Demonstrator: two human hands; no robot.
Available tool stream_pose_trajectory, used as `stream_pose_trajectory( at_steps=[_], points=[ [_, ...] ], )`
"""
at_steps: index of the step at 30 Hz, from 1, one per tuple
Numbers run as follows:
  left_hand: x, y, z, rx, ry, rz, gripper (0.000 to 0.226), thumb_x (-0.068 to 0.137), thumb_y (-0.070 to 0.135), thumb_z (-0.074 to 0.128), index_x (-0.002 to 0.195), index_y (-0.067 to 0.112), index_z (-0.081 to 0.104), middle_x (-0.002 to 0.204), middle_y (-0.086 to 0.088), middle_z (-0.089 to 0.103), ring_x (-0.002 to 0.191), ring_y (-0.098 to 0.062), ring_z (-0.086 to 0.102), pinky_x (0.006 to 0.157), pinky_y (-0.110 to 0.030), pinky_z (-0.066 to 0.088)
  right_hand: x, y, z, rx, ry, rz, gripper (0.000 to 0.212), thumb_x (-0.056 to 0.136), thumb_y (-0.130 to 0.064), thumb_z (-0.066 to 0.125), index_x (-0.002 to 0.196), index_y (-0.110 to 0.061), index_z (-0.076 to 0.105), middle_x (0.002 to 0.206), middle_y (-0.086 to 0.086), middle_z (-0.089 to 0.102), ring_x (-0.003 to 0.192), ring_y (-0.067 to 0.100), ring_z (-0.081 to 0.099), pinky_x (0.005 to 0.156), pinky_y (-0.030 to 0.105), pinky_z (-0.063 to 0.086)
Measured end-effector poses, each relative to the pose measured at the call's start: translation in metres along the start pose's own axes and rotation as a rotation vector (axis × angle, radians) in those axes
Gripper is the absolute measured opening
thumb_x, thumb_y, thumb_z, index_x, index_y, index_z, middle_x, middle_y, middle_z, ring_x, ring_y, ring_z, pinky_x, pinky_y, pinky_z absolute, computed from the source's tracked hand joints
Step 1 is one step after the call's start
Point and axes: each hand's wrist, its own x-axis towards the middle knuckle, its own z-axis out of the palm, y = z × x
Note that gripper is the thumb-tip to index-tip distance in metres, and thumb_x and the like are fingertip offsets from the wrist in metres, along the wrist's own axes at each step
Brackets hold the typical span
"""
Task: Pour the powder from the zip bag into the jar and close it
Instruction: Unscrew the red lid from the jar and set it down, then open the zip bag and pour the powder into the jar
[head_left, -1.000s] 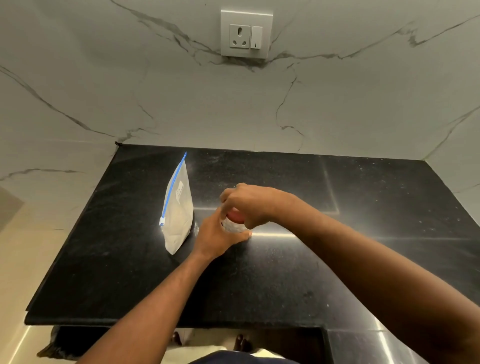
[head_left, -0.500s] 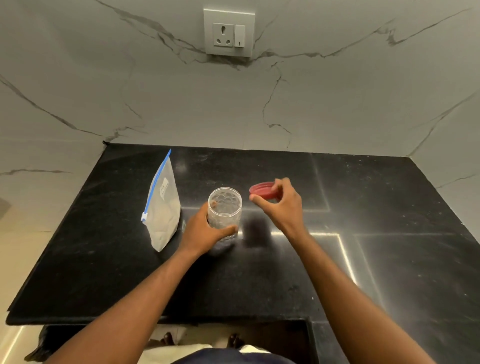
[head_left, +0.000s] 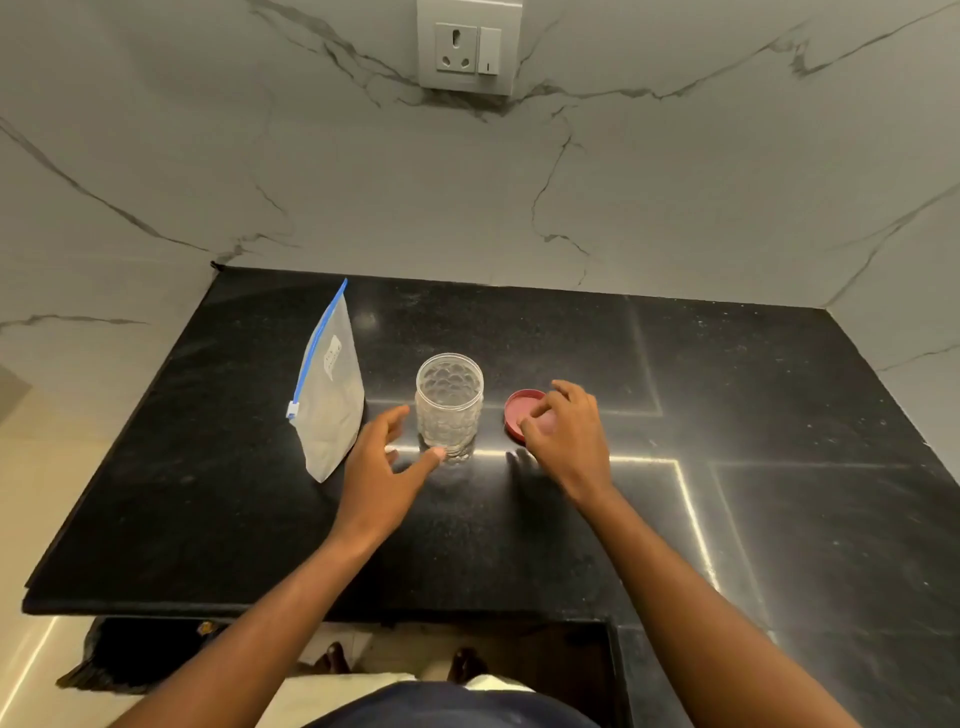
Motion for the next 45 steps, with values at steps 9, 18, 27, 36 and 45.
stream_pose_trajectory(
  at_steps=[9, 18, 27, 36, 45],
  points=[
    [-0.065, 0.037, -0.076, -0.025, 0.407, 0.266, 0.016, 0.094, 0.023, 0.076, 0.107, 0.022, 0.068, 0.102, 0.016, 0.071, 0.097, -0.007, 0.07, 0.076, -0.013, 0.058, -0.021, -0.141, -0.04, 0.391, -0.07, -0.641, 0.009, 0.094, -0.017, 0.075, 0.103, -0.019, 0.074, 0.11, -0.003, 0.069, 0.092, 0.01, 0.067, 0.077, 0.024, 0.058],
    [-0.054, 0.016, -0.111, 0.093, 0.446, 0.162, 0.041, 0.087, 0.054, 0.078, 0.116, 0.026, 0.075, 0.108, 0.007, 0.076, 0.097, -0.005, 0.072, 0.079, -0.026, 0.061, 0.006, -0.235, -0.018, -0.23, -0.326, -1.14, 0.035, 0.1, -0.02, 0.068, 0.134, -0.028, 0.069, 0.135, -0.003, 0.067, 0.122, 0.021, 0.057, 0.083, 0.035, 0.054],
    [-0.025, 0.019, -0.112, 0.153, 0.531, 0.201, 0.029, 0.095, 0.045, 0.074, 0.105, 0.018, 0.08, 0.098, 0.002, 0.081, 0.087, -0.015, 0.074, 0.069, -0.047, 0.063, 0.033, -0.251, -0.022, -0.297, -0.382, -1.206, 0.025, 0.105, -0.026, 0.059, 0.127, -0.03, 0.071, 0.119, -0.008, 0.069, 0.105, 0.014, 0.049, 0.082, 0.029, 0.043],
    [-0.019, 0.016, -0.125, 0.155, 0.542, 0.266, 0.045, 0.091, 0.054, 0.065, 0.099, 0.013, 0.081, 0.096, -0.003, 0.082, 0.082, -0.018, 0.074, 0.077, -0.057, 0.059, 0.047, -0.274, -0.027, -0.475, -0.426, -1.323, 0.034, 0.104, -0.03, 0.061, 0.138, -0.031, 0.062, 0.134, -0.011, 0.062, 0.122, 0.014, 0.044, 0.084, 0.028, 0.024],
    [-0.011, 0.023, -0.139, 0.168, 0.527, 0.288, 0.027, 0.09, 0.041, 0.076, 0.097, 0.016, 0.081, 0.092, 0.001, 0.081, 0.082, -0.015, 0.072, 0.075, -0.058, 0.059, 0.05, -0.281, -0.024, -0.531, -0.406, -1.312, 0.03, 0.102, -0.027, 0.063, 0.132, -0.027, 0.066, 0.128, -0.007, 0.063, 0.118, 0.015, 0.044, 0.082, 0.028, 0.02]
  ],
)
